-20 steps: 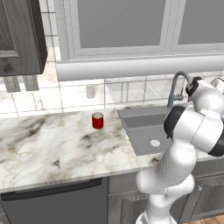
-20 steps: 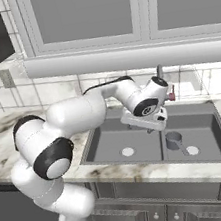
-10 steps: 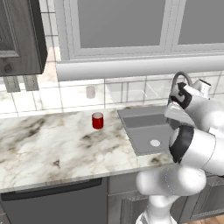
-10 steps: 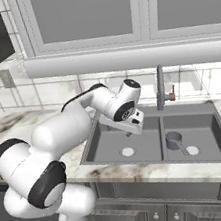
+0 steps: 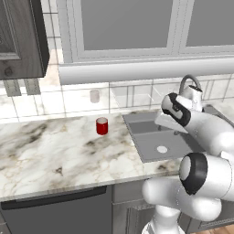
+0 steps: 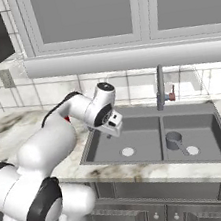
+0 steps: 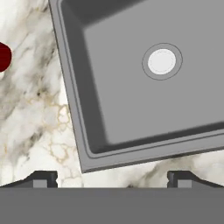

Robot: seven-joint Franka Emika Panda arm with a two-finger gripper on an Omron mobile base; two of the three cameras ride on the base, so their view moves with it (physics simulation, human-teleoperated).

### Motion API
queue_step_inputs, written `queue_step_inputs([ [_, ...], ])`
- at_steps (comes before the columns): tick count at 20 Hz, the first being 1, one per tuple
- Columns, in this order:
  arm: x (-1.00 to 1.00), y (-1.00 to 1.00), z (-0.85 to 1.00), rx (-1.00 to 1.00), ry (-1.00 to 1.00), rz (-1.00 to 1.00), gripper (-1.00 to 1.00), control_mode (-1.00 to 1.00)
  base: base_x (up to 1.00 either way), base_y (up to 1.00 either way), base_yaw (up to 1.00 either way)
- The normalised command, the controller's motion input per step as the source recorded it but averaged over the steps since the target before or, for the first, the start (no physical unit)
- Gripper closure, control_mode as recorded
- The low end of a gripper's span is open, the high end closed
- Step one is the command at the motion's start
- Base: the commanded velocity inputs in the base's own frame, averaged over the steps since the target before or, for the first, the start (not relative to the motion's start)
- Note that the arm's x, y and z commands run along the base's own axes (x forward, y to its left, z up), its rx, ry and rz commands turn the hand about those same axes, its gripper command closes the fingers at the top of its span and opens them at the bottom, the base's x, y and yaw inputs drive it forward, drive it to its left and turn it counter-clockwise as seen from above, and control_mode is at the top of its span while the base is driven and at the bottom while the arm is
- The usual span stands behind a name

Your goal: Move any existing items from the left basin to the right basin for drying. Then move the mug from the counter to the left basin of the sink for washing.

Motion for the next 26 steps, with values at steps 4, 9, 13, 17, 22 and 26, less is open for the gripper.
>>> queue_step_inputs([
  [4,0.0,0.67,0.0,-0.07,0.0,-0.06,-1.0,-1.0,0.0,0.0,0.0],
  [9,0.0,0.66,0.0,-0.09,0.0,-0.06,-1.0,-1.0,0.0,0.0,0.0],
  [13,0.04,0.59,0.0,-0.1,0.0,-0.04,-1.0,-1.0,0.0,0.0,0.0],
  [17,0.07,0.57,0.0,-0.11,0.0,-0.02,-1.0,-1.0,0.0,0.0,0.0],
  [22,0.08,0.56,0.0,-0.13,0.0,-0.01,-1.0,-1.0,0.0,0.0,0.0],
  [26,0.1,0.47,0.0,-0.15,-0.04,0.0,-1.0,-1.0,0.0,0.0,0.0],
])
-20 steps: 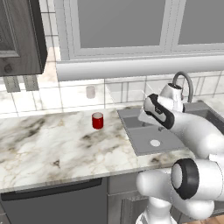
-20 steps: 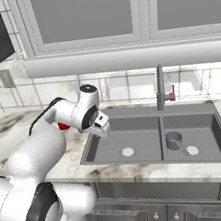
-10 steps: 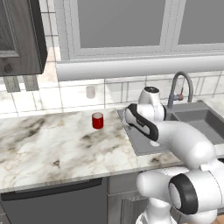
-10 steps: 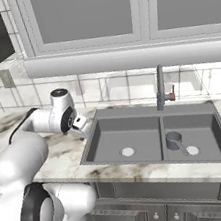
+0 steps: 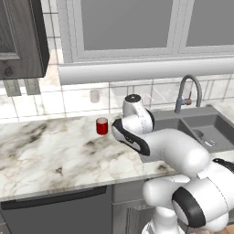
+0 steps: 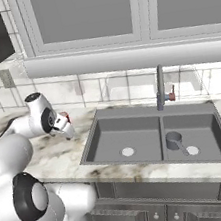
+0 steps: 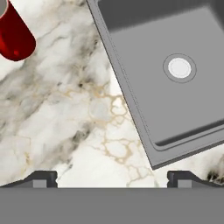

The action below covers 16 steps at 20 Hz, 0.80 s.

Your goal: Move any existing items from the left basin to the right basin for drying. Then move the mug from the counter to the left basin of the sink for washing.

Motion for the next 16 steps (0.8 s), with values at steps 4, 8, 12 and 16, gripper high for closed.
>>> queue_step_inputs([
  [4,0.1,0.33,0.0,-0.13,-0.08,0.0,-1.0,-1.0,0.0,0.0,0.0],
  [8,0.12,0.21,0.0,-0.1,-0.09,0.0,-1.0,-1.0,0.0,0.0,0.0],
  [12,0.18,0.2,0.0,-0.14,-0.15,0.0,-1.0,-1.0,0.0,0.0,0.0],
  [16,0.2,0.15,0.0,-0.16,-0.19,0.0,-1.0,-1.0,0.0,0.0,0.0],
])
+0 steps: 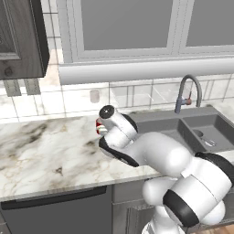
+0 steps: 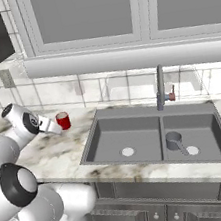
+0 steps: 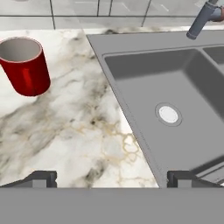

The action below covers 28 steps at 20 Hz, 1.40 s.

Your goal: Move any existing items from the left basin to the right basin for drying. Then move the mug from the counter to the left basin of the sink for washing.

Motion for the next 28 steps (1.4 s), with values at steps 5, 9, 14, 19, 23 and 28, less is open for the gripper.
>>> queue_step_inputs([
  [5,0.08,0.01,0.0,-0.09,-0.14,0.0,-1.0,-1.0,0.0,0.0,0.0],
  [9,0.17,0.0,0.0,-0.06,-0.1,0.0,-1.0,-1.0,0.0,0.0,0.0],
  [14,0.22,0.0,-0.04,-0.02,-0.01,0.0,-1.0,-1.0,0.0,0.0,0.0],
  [19,0.37,0.05,-0.1,0.0,0.0,0.0,-1.0,-1.0,0.0,0.0,0.0],
  [23,0.46,0.31,-0.1,0.0,0.0,0.02,-1.0,-1.0,0.0,0.0,0.0],
  [28,0.34,0.33,-0.07,0.0,0.0,0.07,-1.0,-1.0,0.0,0.0,0.0],
])
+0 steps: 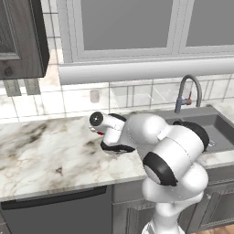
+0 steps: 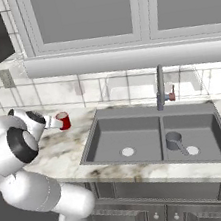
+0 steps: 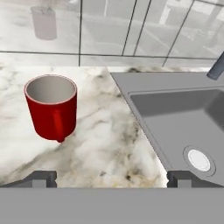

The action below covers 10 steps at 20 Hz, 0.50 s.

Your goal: Move any existing items from the left basin to the right basin for drying. Then move the mug from the counter to the left basin of the sink for washing.

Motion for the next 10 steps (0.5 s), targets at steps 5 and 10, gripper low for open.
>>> queue_step_inputs([
  [5,0.25,0.2,-0.09,0.0,0.0,0.09,-1.0,-1.0,0.0,0.0,0.0],
  [10,0.19,0.09,-0.09,0.0,0.0,0.09,-1.0,-1.0,0.0,0.0,0.0],
])
